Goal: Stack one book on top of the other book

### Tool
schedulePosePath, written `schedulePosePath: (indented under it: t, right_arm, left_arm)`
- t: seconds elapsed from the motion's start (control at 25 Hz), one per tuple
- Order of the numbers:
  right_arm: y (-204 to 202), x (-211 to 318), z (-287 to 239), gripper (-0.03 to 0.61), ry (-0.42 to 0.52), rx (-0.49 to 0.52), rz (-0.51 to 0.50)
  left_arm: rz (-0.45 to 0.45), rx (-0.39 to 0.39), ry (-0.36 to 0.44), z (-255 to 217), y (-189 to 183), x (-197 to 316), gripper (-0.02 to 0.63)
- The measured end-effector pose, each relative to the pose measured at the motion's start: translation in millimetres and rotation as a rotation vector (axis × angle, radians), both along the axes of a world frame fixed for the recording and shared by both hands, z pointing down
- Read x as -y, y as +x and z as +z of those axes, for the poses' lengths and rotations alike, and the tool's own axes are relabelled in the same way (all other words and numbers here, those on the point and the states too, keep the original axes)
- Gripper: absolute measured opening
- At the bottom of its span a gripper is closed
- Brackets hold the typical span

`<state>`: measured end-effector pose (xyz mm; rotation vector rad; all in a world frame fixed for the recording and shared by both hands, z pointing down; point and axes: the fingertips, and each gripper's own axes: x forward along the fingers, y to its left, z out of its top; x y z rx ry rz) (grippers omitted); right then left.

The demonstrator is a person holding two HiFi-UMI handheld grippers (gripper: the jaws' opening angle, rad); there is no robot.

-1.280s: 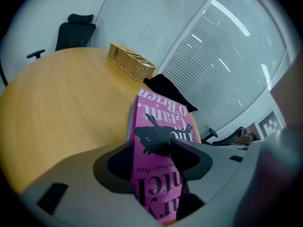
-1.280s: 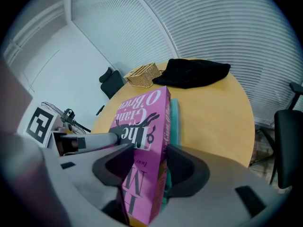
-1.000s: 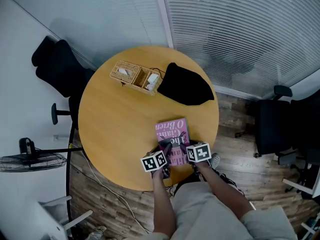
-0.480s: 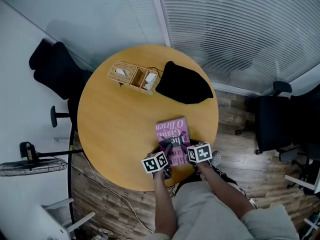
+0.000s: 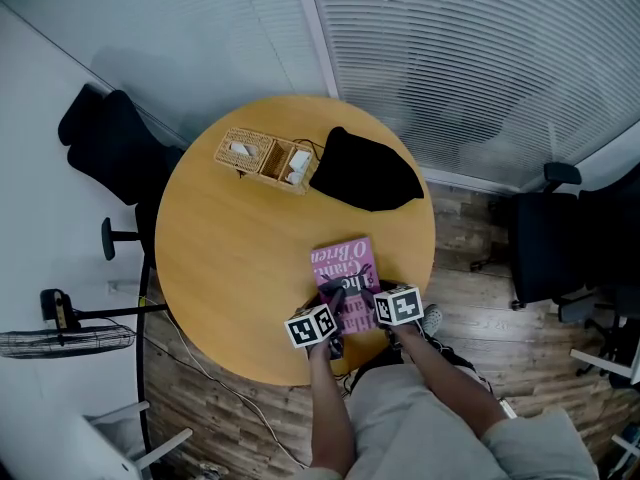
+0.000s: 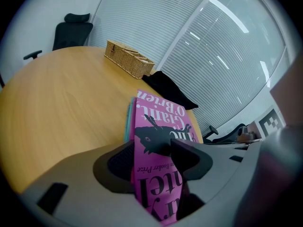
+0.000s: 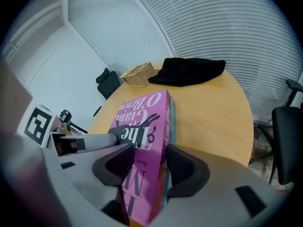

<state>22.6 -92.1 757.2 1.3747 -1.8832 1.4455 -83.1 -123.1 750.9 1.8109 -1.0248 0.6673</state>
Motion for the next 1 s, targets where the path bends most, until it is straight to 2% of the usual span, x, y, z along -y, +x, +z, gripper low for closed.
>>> schedulePosePath:
  t: [0.24, 0.48, 0.68, 1.0]
  right_arm:
    - [-0.1, -0.1, -1.0, 0.225, 0.018, 0.014, 0.013]
    - [5.3, -0.3, -7.5, 0.253, 0.051, -0.015, 0.003]
    - [11.7, -2.2, -18.9, 0.247, 0.102, -0.008, -0.059]
    - [20.7, -15.0, -52.4, 0.239, 0.236, 0.045, -0.197]
  left_arm:
    - [-0.005, 0.001, 0.012, -0.8, 0.2, 0.6, 0.252]
    - [-0.047, 0.019, 0.07, -12.3, -14.5, 6.7, 0.259]
    - [-0.111, 0.038, 0.119, -27.3, -25.9, 2.1, 0.259]
    - [-0.245, 0.071, 0.232, -60.9, -24.5, -49.0, 0.259]
